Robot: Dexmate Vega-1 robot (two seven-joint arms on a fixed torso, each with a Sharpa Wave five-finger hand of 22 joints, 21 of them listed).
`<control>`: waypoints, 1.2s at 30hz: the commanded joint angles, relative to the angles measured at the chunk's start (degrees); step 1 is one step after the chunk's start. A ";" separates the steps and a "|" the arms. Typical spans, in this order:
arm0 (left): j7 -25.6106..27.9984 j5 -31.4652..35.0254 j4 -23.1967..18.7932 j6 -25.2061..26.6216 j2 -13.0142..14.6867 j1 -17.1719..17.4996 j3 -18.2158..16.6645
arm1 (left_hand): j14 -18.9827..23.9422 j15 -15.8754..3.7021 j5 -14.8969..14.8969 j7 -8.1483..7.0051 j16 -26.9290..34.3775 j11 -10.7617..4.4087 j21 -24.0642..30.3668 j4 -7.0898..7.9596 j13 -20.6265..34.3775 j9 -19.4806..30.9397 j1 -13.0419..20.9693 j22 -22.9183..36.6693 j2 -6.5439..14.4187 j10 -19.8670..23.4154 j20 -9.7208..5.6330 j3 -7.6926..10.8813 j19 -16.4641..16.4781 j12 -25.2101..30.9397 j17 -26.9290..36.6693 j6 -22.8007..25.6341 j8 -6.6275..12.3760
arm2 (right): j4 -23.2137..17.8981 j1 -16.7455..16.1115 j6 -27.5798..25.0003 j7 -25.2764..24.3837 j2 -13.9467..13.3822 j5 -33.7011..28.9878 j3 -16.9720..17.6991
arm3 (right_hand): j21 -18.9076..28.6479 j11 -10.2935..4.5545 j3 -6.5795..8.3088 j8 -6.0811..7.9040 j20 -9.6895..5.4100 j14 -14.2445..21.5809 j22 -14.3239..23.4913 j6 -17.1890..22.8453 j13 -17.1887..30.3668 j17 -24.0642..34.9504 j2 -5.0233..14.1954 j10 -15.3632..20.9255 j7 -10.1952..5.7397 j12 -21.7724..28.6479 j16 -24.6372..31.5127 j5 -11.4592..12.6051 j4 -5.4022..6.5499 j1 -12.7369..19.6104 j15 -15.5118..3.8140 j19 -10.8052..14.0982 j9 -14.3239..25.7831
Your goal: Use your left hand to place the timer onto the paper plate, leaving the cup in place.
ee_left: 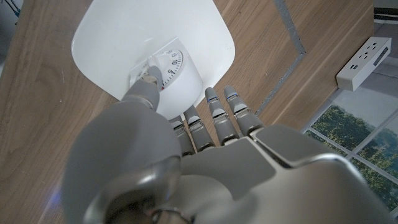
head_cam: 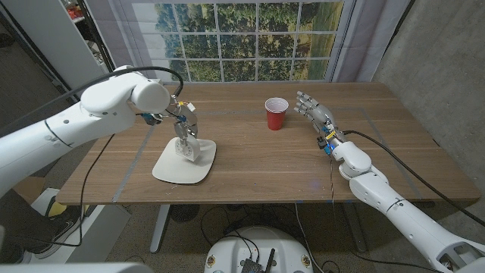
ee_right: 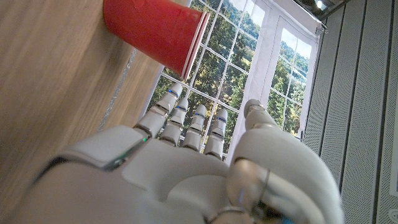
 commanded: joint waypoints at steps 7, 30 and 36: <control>2.92 1.50 0.35 3.13 0.95 5.48 -1.21 | -0.08 -7.04 0.14 0.23 -0.03 -0.63 0.48 1.66 0.98 0.16 0.01 0.07 0.09 0.76 0.39 1.53 -0.12 0.14 0.13 0.41 0.33 | -2.26 -0.73 -1.21 -1.02 -0.88 -0.56 0.14 | 0.18 0.14 -0.12 -0.10 0.40 0.24 0.17 -0.20 0.16 0.21 0.45 0.41 0.30 -0.15 0.44 0.26 0.06 0.31 -5.42 0.22 0.13; 0.30 4.53 0.37 7.20 -1.76 4.79 1.25 | -1.55 -5.62 0.02 -0.31 -0.51 1.02 0.65 1.60 1.73 -0.21 -0.11 0.13 -0.21 -2.88 0.51 1.54 -0.31 -1.88 0.24 -2.76 -1.55 | 0.14 0.41 -0.68 2.00 -1.22 1.45 0.46 | 0.19 0.08 -0.10 -0.06 0.42 0.28 0.17 -0.22 0.18 0.24 0.47 0.47 0.39 -0.17 0.48 0.26 0.11 0.32 -5.35 0.22 0.14; -0.23 5.35 -0.58 8.50 -1.18 5.28 0.84 | -3.81 -4.19 -0.07 -0.54 -0.96 3.05 0.63 1.30 1.92 -0.49 0.08 0.16 -0.45 -6.55 0.78 1.40 -0.79 -3.76 0.48 -5.63 -3.22 | 0.67 0.58 -0.23 2.28 -0.97 1.47 0.36 | 0.20 0.19 -0.07 -0.05 0.47 0.32 0.17 -0.20 0.19 0.23 0.47 0.48 0.39 -0.17 0.49 0.27 0.09 0.37 -5.33 0.25 0.14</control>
